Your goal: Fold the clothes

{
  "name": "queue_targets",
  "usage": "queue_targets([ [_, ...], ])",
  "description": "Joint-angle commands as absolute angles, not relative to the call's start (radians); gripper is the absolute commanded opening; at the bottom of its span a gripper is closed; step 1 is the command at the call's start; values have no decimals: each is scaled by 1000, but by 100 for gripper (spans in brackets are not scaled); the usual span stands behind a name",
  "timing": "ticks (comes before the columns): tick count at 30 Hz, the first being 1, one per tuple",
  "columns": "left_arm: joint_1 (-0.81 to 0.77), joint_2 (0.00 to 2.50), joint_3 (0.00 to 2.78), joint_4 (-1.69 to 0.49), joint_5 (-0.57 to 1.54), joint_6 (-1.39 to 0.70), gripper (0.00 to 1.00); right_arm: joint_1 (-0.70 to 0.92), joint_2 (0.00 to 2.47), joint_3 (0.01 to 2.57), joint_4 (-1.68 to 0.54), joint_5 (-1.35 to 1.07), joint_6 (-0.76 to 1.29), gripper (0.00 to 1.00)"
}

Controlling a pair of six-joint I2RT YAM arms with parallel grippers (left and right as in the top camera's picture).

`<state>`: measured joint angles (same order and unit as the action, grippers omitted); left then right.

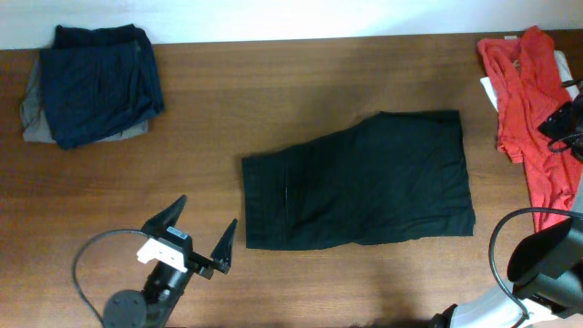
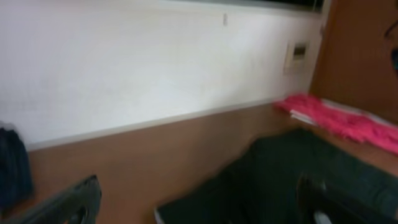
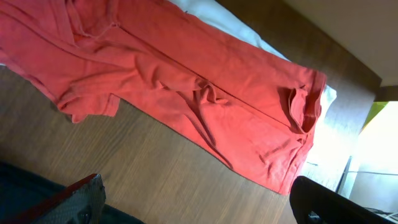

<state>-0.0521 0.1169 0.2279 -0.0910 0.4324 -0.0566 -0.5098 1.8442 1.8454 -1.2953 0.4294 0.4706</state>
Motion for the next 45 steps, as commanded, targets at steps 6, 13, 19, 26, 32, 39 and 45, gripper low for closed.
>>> queue_targets([
  [6, -80, 824, 969, -654, 484, 75, 99, -511, 1826, 1849, -1297, 449, 480, 98],
  [13, -170, 1272, 1237, -916, 658, 65, 99, -511, 1826, 1849, -1296, 449, 480, 98],
  [19, -240, 1522, 1237, -937, 241, -120, 99, -511, 1826, 1849, -1296, 449, 480, 98],
  [26, -307, 1825, 1237, -886, 176, -236, 99, -511, 1826, 1849, -1297, 449, 480, 98],
  [32, -293, 1999, 1237, -815, 380, -199, 98, -511, 1826, 1849, -1297, 449, 480, 98],
  [39, -307, 2054, 1236, -808, 371, -197, 10, -511, 1826, 1849, -1296, 449, 480, 98],
  [45, -240, 2053, 1277, -913, 104, -242, 1, -511, 1826, 1849, -1297, 449, 480, 98],
])
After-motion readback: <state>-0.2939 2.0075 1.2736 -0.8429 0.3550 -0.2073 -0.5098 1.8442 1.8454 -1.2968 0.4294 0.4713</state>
